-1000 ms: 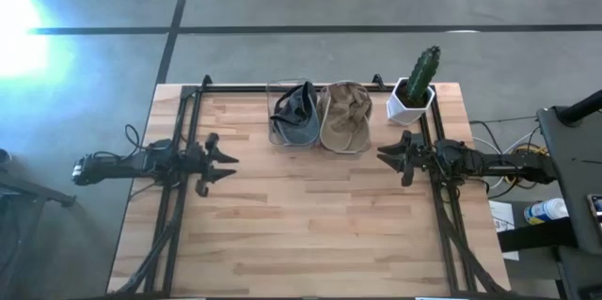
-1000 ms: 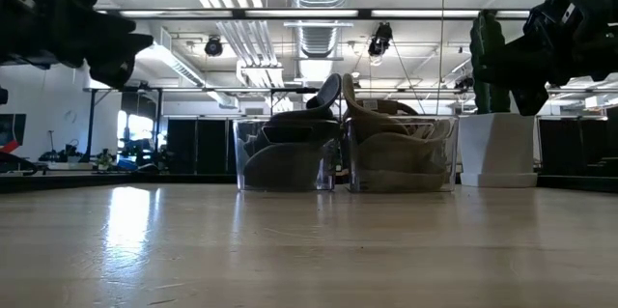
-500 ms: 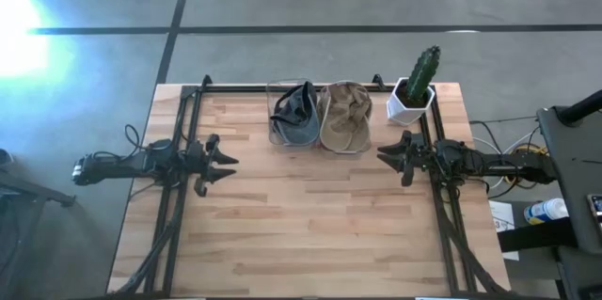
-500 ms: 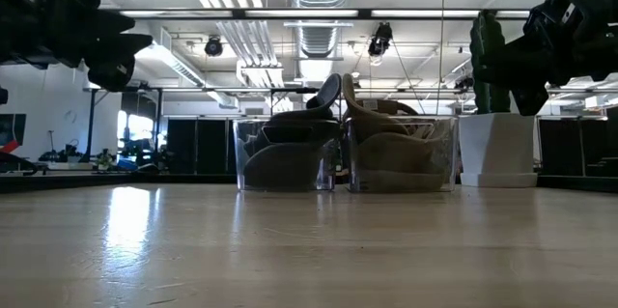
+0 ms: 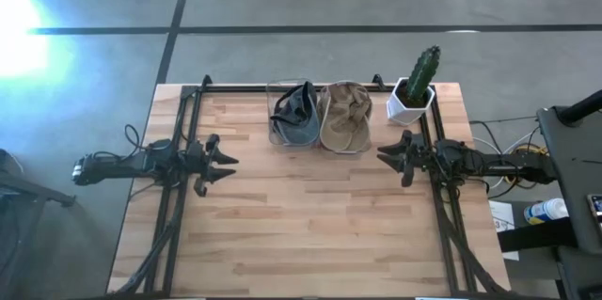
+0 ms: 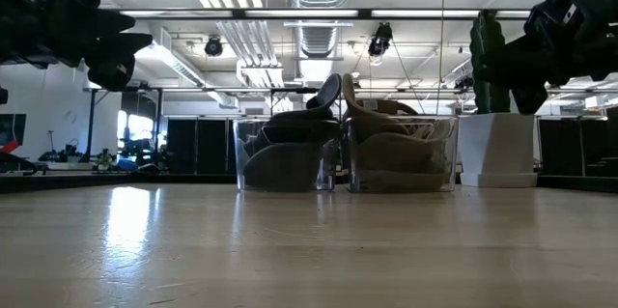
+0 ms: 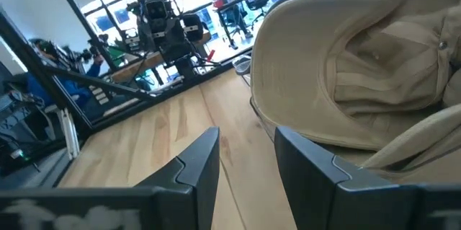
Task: Pick & Place hat
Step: Return to Home Position
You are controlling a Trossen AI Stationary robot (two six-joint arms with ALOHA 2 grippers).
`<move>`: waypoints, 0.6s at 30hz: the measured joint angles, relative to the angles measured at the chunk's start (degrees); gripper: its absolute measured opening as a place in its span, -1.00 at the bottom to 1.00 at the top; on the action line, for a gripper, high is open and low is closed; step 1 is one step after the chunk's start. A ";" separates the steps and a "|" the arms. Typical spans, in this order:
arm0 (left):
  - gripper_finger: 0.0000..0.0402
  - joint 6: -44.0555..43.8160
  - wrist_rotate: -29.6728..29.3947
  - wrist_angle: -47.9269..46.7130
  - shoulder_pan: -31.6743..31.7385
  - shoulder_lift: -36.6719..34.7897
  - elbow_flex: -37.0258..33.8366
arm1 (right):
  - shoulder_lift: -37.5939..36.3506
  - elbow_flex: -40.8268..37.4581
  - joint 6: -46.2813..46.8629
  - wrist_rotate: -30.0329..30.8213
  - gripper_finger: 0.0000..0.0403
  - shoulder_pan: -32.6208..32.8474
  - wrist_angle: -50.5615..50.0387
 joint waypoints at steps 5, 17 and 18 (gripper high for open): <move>-0.29 0.00 -0.05 0.02 0.00 0.02 0.00 | -1.14 0.04 -2.37 -0.21 -0.34 -0.03 0.02; -0.29 0.02 -0.07 0.05 0.02 0.16 -0.02 | -6.50 0.07 -15.57 -9.87 -0.34 0.01 0.69; -0.29 0.02 -0.07 0.04 0.02 0.17 -0.02 | -6.50 0.08 -16.30 -10.02 -0.34 0.01 0.33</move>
